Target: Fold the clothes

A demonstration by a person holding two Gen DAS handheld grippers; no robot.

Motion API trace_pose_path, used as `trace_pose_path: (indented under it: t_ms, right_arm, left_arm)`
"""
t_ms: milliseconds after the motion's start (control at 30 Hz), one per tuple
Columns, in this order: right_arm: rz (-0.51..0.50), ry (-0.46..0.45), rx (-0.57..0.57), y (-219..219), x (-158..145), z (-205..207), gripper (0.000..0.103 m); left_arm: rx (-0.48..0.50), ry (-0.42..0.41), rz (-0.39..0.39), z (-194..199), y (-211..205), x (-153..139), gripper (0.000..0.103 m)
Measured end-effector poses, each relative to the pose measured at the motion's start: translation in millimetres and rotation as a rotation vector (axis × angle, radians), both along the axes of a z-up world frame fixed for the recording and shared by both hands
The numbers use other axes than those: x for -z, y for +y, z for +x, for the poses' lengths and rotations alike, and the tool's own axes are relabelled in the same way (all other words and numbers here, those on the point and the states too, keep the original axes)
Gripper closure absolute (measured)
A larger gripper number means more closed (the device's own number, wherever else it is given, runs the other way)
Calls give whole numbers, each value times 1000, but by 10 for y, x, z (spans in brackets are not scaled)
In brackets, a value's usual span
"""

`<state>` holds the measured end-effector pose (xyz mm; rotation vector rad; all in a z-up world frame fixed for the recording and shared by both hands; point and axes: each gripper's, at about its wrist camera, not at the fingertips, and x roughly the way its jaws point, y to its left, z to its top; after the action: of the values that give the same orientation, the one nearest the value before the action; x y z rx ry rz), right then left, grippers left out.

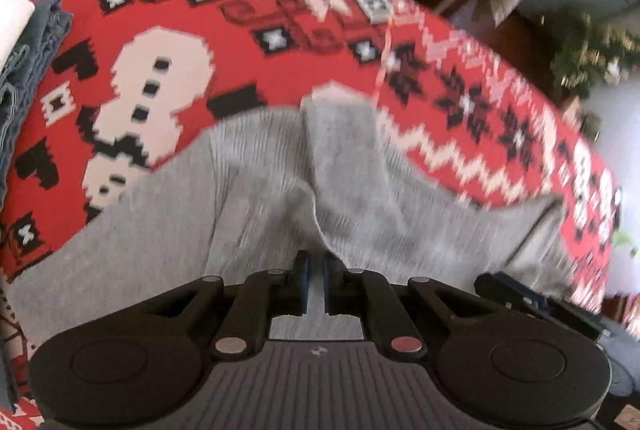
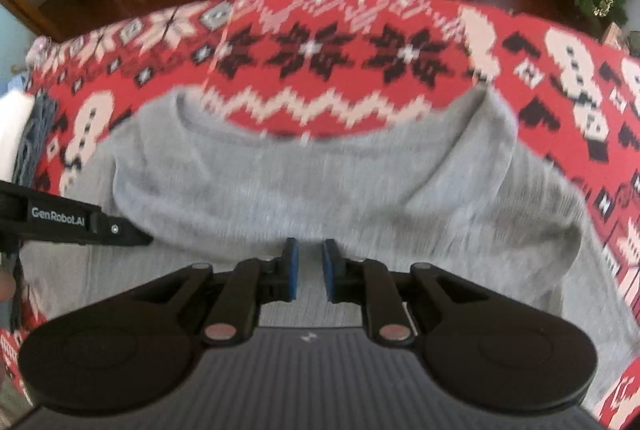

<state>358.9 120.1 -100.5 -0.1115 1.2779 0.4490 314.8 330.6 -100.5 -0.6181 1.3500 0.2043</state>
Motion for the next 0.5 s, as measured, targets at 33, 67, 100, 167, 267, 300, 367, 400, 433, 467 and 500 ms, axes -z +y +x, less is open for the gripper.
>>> trace_pose_path:
  t_ms: [33,67,100,167,267,300,367,400,433,467,500]
  right_arm:
    - [3,-7,14,-40,-32,46,88]
    - [6,-12,28,-83,-67,89,88]
    - [9,-18,42,-127,-102,131,88]
    - [35,-14,61,-210,-191,155,87]
    - [51,2,57,-275,-270,57,87]
    - [50,10,49,-293,-277,9,87]
    - [29,27,23,-303,-234,-107,87]
    - [18,36,10,-306,-209,-165,87]
    - [0,45,0,-311,-171,-217,87]
    - [-13,55,0,-329,-127,-239,87]
    - [-25,64,3,-351,-84,-253,87]
  left_arm:
    - [-17,-8,-6,28,31,-24,98]
    - [-22,-17,-7,40,49,-58,98]
    - [-27,-26,-6,52,67,-92,98]
    - [-26,-33,-8,66,69,-136,98]
    - [-2,-31,-14,27,17,-167,98]
    - [9,-28,-14,9,-9,-168,98]
    - [44,-16,-17,-13,-101,-136,98]
    - [60,-3,-21,-20,-153,-98,97]
    - [75,10,-25,-26,-205,-60,97]
    - [91,22,-28,-32,-257,-22,97]
    - [96,32,-36,-29,-285,17,97]
